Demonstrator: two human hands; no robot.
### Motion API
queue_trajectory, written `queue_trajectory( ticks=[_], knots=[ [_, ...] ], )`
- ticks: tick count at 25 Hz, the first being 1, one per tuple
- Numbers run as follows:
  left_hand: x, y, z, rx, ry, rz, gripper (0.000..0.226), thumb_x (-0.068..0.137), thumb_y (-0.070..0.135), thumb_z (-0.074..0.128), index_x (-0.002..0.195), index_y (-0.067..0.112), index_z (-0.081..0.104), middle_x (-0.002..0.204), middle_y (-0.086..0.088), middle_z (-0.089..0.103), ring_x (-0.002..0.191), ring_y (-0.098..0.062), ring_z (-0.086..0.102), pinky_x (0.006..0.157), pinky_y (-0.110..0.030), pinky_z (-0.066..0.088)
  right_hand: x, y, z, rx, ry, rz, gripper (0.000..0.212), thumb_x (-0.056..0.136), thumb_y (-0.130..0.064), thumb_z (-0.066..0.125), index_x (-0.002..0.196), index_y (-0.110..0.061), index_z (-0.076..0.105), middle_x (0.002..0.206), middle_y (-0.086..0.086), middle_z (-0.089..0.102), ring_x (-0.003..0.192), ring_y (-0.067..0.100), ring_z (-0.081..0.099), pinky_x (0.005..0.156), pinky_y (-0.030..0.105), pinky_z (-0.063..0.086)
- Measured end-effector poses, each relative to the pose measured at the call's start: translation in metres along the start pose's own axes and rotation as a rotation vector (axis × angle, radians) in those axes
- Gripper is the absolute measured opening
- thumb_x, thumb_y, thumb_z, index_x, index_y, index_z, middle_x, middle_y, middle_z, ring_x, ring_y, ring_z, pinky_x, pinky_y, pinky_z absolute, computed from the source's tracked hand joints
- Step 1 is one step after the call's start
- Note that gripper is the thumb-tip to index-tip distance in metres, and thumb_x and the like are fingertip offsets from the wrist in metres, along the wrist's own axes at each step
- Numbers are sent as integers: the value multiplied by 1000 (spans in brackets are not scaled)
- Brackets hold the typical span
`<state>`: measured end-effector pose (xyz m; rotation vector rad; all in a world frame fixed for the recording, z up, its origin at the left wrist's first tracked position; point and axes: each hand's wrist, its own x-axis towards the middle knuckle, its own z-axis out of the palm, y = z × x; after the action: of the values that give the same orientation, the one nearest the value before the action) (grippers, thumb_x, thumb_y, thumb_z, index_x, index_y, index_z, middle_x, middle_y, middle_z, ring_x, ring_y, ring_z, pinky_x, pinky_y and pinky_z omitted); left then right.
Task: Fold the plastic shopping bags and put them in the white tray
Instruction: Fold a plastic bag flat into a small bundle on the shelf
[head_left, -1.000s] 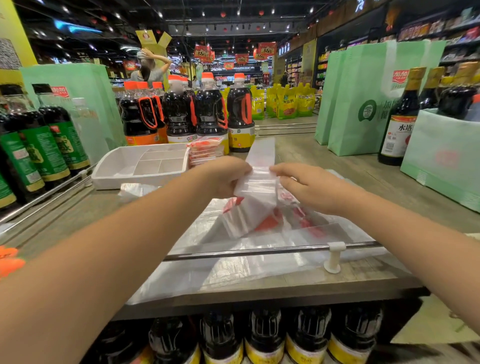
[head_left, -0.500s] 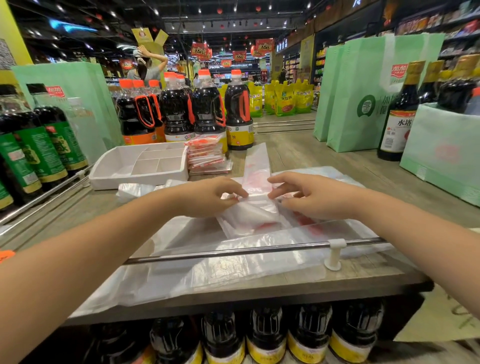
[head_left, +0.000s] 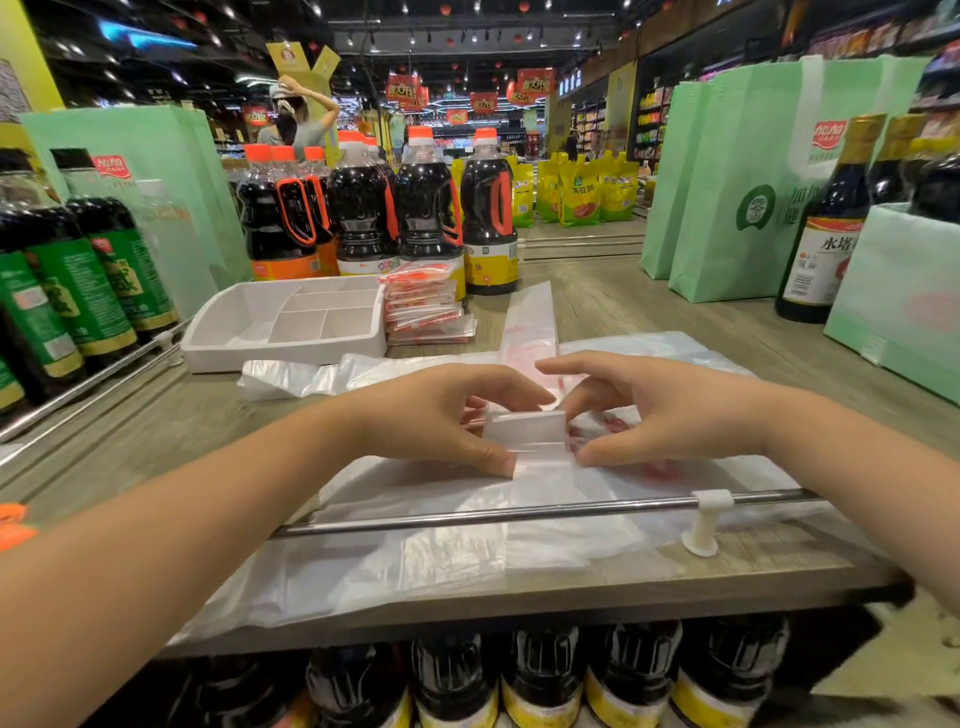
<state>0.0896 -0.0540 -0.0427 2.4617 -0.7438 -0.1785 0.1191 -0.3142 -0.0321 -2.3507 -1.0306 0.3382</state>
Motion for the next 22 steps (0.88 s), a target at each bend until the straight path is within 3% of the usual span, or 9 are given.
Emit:
queue_trajectory(
  ticks=[4,8,11,14,16,18,22],
  knots=[
    [-4,-3,-2,87,22,-101,81,75,52,79,145,36,42,144,22,44,132,2,43,111,-21,34,2,2,2,48,19,-23,77,85,-16,78,145,-39,37,106,-13,70,108,6,64,106,33,45],
    [-4,-1,2,141,84,-42,51,78,49,79,123,31,63,125,18,57,117,2,51,105,-21,38,3,4,6,-8,66,-29,53,82,-26,81,125,-38,54,102,-17,70,101,4,65,101,34,49],
    [-4,2,4,42,63,32,30,83,30,80,111,30,70,116,18,66,115,-3,58,105,-28,42,1,2,5,-53,43,-26,34,83,-34,79,113,-42,65,106,-23,68,105,-1,63,102,31,49],
    [-5,5,7,30,63,77,28,84,23,79,110,28,71,112,19,68,112,-3,60,99,-18,42,0,1,3,-84,14,-53,17,84,-42,76,101,-44,72,109,-22,67,106,3,62,101,34,49],
    [-5,7,9,6,119,69,30,83,24,80,112,28,70,108,21,69,107,1,61,92,-12,43,-1,1,3,-70,13,-56,15,83,-43,75,99,-42,74,111,-20,66,107,6,62,101,37,49],
    [-3,8,12,-34,179,91,31,85,19,78,114,25,69,108,16,70,103,0,64,92,-17,48,-2,1,3,-57,15,-50,17,82,-45,76,98,-40,74,112,-19,66,108,6,62,101,38,48],
    [8,6,18,-225,289,42,36,89,17,71,122,25,61,113,7,66,82,-11,68,75,-20,52,-3,-2,3,-47,-18,-11,26,79,-47,78,103,-39,72,111,-23,66,107,-2,59,102,27,45]
  ],
)
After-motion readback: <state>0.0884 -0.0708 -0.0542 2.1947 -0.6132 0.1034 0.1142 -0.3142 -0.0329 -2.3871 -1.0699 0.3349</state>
